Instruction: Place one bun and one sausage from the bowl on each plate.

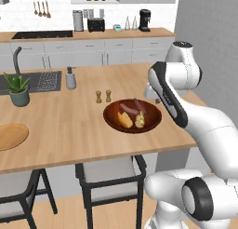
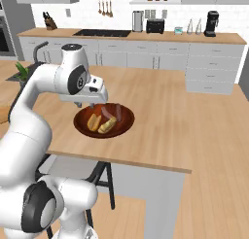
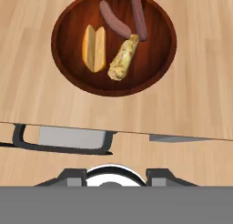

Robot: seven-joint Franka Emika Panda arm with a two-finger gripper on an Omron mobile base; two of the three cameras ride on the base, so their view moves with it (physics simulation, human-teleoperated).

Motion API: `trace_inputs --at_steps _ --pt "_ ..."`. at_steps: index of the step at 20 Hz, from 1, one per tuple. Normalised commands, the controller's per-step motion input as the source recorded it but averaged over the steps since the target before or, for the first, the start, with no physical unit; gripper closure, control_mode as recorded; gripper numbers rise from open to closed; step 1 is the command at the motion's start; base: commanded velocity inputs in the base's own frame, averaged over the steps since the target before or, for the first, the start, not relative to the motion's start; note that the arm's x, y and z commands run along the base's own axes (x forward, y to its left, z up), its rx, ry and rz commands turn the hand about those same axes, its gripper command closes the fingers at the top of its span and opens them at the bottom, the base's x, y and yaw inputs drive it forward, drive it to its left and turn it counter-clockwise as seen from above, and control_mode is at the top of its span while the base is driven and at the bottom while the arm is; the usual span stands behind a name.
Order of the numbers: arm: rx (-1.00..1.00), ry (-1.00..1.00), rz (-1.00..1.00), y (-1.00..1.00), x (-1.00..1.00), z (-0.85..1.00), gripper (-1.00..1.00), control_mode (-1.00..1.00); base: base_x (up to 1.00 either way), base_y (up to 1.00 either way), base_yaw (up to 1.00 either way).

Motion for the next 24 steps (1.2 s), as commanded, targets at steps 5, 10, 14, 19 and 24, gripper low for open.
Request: trace_inputs --at_steps 5,10,14,19,24 --pt "-0.01 0.02 -0.01 0.49 0.27 -0.16 -1.00 -1.00 0.00 0.00 0.00" --pt "-0.04 0.14 -0.03 0.40 0.74 -0.29 -1.00 -1.00 0.00 0.00 0.00" --pt "0.00 0.07 -0.01 -0.05 0.55 -0.44 -1.00 -1.00 0.00 0.00 0.00" --pt "0.00 0.06 0.00 -0.27 0.55 -0.47 -1.00 -1.00 0.00 0.00 0.00" --pt "0.01 0.05 0.02 -0.18 0.65 -0.65 -1.00 -1.00 0.00 0.00 0.00"
